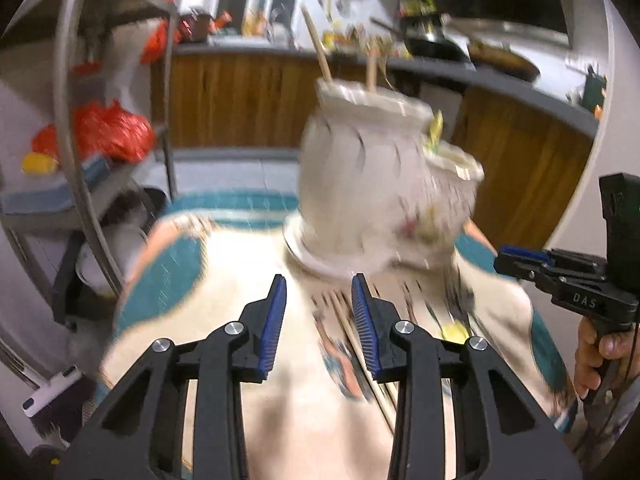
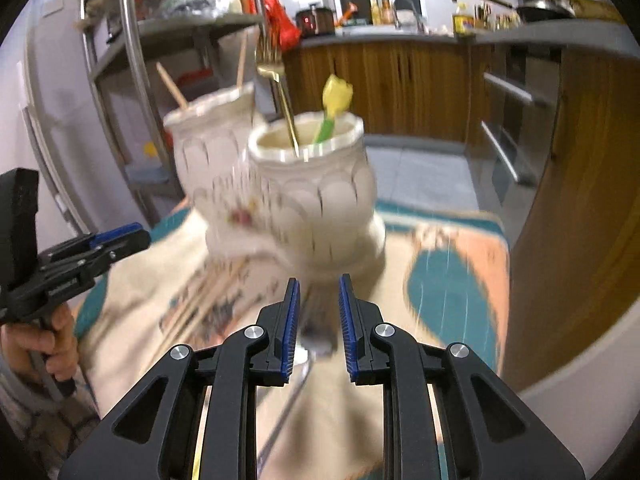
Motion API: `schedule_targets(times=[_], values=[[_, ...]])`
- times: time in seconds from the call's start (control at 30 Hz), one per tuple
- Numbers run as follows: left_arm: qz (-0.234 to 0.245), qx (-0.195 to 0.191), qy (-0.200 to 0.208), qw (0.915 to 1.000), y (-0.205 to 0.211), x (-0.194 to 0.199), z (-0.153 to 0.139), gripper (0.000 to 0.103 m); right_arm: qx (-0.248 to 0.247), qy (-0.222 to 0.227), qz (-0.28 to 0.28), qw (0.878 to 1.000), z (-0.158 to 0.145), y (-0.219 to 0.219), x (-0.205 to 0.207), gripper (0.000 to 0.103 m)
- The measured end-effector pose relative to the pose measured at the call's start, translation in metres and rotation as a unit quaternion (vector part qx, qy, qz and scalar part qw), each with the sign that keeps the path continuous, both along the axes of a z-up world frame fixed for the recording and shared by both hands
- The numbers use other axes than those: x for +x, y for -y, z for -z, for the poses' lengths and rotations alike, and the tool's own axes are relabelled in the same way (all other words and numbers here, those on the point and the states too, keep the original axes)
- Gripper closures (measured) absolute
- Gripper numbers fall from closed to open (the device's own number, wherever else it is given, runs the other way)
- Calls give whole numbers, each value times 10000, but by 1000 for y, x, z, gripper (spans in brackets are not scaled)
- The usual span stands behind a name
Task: Organize utensils
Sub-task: 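Move both tools back to the table and grasp a silver spoon with the right tool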
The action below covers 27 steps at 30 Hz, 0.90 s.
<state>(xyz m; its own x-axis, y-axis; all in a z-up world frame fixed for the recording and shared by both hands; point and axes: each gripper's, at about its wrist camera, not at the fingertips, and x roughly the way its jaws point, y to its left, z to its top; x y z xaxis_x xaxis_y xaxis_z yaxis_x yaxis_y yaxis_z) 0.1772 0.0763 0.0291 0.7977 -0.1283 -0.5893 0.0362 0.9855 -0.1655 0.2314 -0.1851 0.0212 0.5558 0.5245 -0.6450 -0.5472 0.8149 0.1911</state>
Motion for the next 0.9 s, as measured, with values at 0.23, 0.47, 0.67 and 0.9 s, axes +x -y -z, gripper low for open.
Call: schedule_targets(times=[0.23, 0.47, 0.67, 0.9], values=[[457, 244, -513, 9973, 23, 2, 22, 72, -250, -398, -175, 9987, 23, -4, -9, 82], [547, 408, -855, 9940, 26, 7, 34, 78, -596, -505, -403, 9961, 33, -17, -16, 82], [683, 421, -859, 9931, 24, 4, 37, 83, -807, -394, -505, 9947, 33, -19, -17, 91], [1039, 558, -875, 9892, 28, -1, 35, 95, -1256, -485, -769, 9879, 30, -18, -20, 97]])
